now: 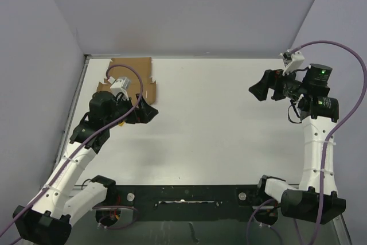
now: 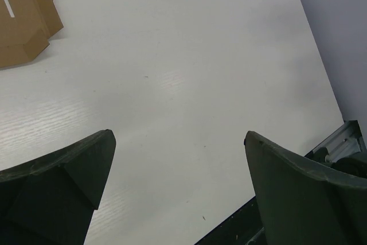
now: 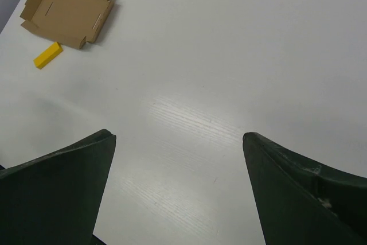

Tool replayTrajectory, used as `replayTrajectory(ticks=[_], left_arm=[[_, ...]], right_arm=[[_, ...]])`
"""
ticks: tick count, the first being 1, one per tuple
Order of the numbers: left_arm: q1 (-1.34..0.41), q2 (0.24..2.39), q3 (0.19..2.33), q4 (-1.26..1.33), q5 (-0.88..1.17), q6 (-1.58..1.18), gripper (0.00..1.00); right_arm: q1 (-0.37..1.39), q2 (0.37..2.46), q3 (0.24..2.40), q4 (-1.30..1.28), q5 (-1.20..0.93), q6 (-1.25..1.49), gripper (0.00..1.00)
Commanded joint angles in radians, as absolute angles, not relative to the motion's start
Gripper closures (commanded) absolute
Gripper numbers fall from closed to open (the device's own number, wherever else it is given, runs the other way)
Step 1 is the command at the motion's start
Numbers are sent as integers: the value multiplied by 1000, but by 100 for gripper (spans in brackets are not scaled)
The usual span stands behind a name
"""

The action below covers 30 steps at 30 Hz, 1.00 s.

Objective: Fold the paper box

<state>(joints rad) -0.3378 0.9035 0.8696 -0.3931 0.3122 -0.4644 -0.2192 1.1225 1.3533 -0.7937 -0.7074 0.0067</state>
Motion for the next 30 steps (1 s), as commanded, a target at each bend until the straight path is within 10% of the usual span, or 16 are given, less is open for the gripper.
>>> replayTrajectory(ticks=[1,14,30], left_arm=[[-336,863,859,-329,305,-482,2],[-359,922,842,-245,310,-546,2],[-607,1466,1202,-371,-253,-337,9]], right_arm=[[-190,1124,1365,-731,-649,62,2],[-144,1086,1176,-502,-874,36,2],[-220,1061,864,-224,-1097,11,2]])
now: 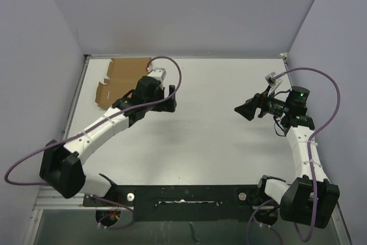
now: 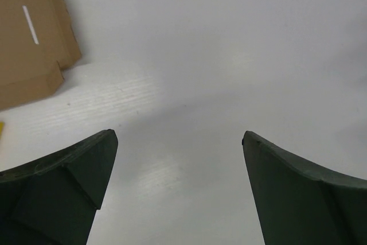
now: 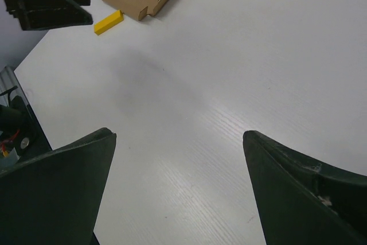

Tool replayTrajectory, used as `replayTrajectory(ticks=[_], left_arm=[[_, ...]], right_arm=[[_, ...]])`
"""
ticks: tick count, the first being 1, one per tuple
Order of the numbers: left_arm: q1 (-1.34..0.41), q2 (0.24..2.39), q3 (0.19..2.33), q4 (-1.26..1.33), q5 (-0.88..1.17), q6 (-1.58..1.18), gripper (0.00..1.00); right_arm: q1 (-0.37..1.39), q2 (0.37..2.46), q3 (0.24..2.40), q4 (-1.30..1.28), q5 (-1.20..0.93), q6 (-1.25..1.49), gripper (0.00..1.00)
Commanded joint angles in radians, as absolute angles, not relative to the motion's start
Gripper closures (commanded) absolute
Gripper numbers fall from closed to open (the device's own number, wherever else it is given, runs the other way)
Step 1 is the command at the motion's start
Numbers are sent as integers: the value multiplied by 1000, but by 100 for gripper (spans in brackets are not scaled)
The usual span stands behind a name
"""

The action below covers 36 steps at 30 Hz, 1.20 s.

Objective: Fold the paper box

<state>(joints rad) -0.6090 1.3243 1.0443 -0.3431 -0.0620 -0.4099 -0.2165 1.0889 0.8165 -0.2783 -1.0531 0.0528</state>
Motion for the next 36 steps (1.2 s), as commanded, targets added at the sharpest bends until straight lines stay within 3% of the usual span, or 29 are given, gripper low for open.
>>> replayTrajectory(ticks=[1,4,12,28,36], left_arm=[[-603,1515,1250,-407,-303,-334,11],[-576,1648,1373,-490,-409,-312,19],[-477,1870,1523,-541,-390,-222,35],[-437,2189,1808,-635,-393,-226,41],[-428,2237,1819,-629,-376,-212,58]], right_arm=[[-218,1058,864,-227,-1094,6,2],[-218,1054,865,-231,-1084,0,2],[-212,1058,867,-242,-1063,-12,2],[-174,1086,882,-262,-1024,-50,2],[-155,1093,893,-280,-1004,-68,2]])
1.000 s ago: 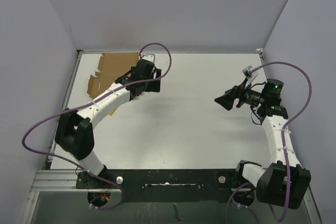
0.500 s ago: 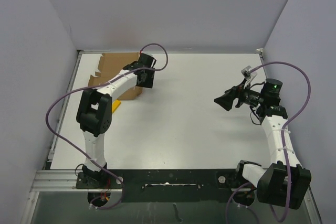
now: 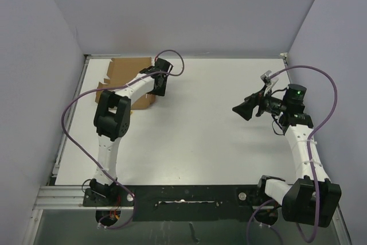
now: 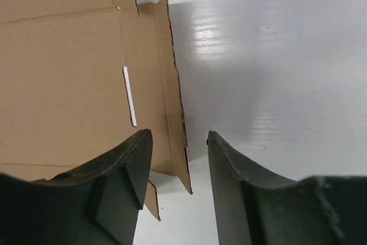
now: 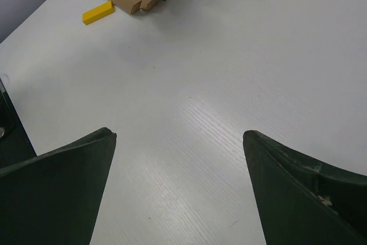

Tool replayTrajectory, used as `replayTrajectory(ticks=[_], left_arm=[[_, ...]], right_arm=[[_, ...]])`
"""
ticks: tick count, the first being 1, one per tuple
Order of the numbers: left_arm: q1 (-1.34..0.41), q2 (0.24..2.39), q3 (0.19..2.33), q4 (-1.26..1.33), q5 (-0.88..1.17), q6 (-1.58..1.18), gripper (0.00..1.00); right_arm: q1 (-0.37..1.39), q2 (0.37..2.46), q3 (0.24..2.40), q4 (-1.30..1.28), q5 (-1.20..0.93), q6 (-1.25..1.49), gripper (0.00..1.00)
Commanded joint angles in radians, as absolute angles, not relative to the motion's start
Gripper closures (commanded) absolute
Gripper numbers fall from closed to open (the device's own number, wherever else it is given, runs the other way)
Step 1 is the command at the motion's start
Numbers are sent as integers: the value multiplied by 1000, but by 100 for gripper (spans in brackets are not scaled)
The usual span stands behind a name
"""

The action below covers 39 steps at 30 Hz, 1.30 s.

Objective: Fold the paper box

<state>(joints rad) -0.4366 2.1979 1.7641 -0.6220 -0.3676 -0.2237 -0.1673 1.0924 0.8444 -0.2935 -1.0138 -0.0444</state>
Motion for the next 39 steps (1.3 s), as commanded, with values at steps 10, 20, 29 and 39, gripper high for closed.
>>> replayTrajectory(ticks=[10,20,29,39], left_arm=[[-434,2237,1801,-597,-357,-176,83],[-530,2102,1725,-485,-323,-77,100],[-715,1933,1606,-400,-226,-80,100],[-938,1781,1348,-262,-100,-127,100]], right_arm=[[-140,1097,903,-296,-983,-80,2],[-138,1095,908,-302,-974,-83,2],[-140,1090,917,-319,-957,-94,2],[-152,1078,930,-341,-908,-108,2]])
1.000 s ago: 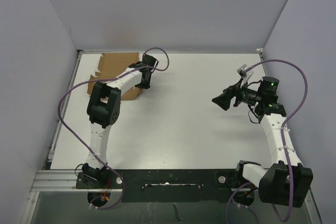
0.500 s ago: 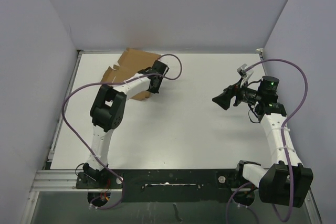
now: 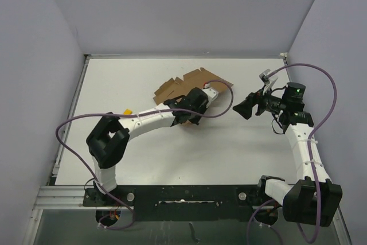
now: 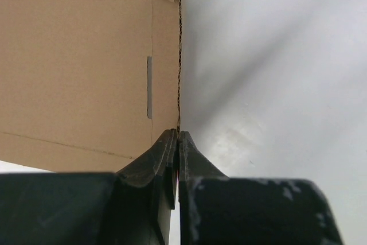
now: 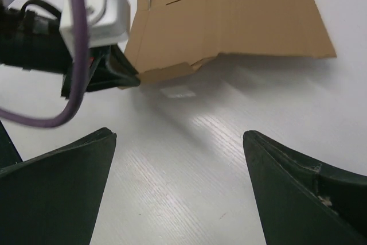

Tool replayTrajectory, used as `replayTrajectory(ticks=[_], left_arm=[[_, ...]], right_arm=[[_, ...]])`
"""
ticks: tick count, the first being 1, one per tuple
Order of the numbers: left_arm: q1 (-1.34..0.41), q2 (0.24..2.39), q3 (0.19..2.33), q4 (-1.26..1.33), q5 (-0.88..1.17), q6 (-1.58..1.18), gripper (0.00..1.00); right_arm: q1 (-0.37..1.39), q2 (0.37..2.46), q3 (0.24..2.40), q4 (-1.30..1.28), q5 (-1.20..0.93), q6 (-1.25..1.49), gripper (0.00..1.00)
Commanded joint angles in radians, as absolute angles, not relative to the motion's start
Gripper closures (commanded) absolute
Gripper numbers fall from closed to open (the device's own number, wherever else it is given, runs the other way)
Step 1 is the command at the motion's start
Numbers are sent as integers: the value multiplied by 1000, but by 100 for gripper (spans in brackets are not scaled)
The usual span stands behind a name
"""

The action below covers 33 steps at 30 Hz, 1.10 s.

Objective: Fold the paper box

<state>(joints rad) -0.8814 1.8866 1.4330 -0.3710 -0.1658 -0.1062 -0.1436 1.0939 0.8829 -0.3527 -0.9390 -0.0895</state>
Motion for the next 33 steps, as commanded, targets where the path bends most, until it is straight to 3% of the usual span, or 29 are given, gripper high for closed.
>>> replayTrajectory(ticks=[1,11,13,15,18,23,26,33], left_arm=[[-965,1769,1319,-236,-95,-129,100],[-1108,1708,1135,-129,57,-32,100],[-1112,1685,1118,-133,51,-40,91],[-1112,1633,1091,-128,20,-68,73],[-1107,1528,1038,-93,-7,-140,54],[-1060,1332,871,85,29,-278,31],[-953,1243,756,204,114,-441,25],[-631,1199,539,355,293,-861,25]], right_arm=[[-154,1076,930,-342,-900,-109,2],[-169,1081,927,-345,-855,-109,2],[-172,1083,926,-344,-854,-109,2],[-174,1085,924,-342,-855,-108,2],[-175,1089,918,-337,-864,-109,2],[-175,1094,904,-326,-906,-109,2],[-173,1094,883,-299,-967,-107,2],[-142,1124,854,-284,-1086,-139,1]])
